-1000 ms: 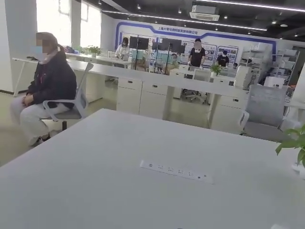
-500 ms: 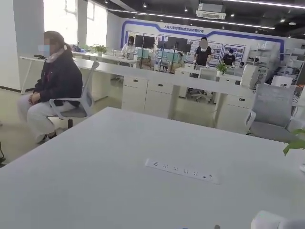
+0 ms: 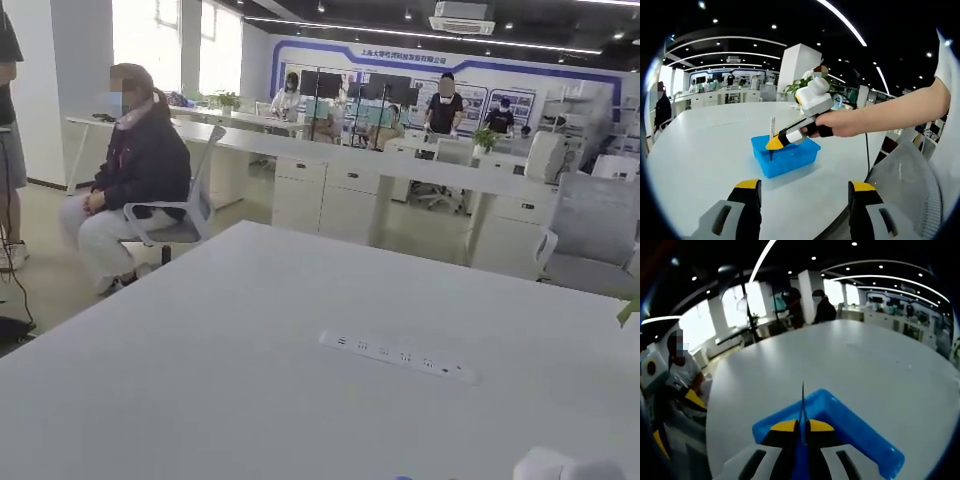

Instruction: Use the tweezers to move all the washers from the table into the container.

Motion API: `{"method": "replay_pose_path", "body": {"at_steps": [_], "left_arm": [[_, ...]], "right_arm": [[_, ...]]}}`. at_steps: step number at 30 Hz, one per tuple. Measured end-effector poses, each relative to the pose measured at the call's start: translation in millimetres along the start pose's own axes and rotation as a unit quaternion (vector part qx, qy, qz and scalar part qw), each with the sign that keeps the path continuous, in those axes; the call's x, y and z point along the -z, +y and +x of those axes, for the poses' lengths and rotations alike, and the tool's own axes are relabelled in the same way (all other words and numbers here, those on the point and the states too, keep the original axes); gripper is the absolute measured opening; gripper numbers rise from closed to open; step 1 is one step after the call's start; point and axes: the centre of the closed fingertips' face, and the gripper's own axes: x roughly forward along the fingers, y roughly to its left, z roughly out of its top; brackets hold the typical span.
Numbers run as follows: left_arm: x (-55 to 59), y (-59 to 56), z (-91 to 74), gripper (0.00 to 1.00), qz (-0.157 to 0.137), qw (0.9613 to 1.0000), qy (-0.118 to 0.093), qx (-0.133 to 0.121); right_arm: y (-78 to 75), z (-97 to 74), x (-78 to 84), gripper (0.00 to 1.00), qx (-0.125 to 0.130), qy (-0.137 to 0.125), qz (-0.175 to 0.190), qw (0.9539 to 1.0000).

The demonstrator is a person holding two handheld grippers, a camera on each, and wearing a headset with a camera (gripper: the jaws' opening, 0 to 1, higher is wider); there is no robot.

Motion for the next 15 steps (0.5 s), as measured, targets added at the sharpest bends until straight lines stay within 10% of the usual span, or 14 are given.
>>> {"method": "replay_pose_path", "body": {"at_steps": [8,15], "left_arm": [[-3.0,10.7,-6.6,0.56,-0.022,0.9998,-0.001,0.003],[-33.6,22.7,-17.4,0.25,-0.016,0.9993,-0.012,0.03]], "right_arm": [[4.2,-9.8,-7.7,0.04,-0.01,-0.017,-0.007,0.9998],[33.3,-40.6,-19.8,0.04,-0.052,-0.033,-0.045,0.9971]]}}
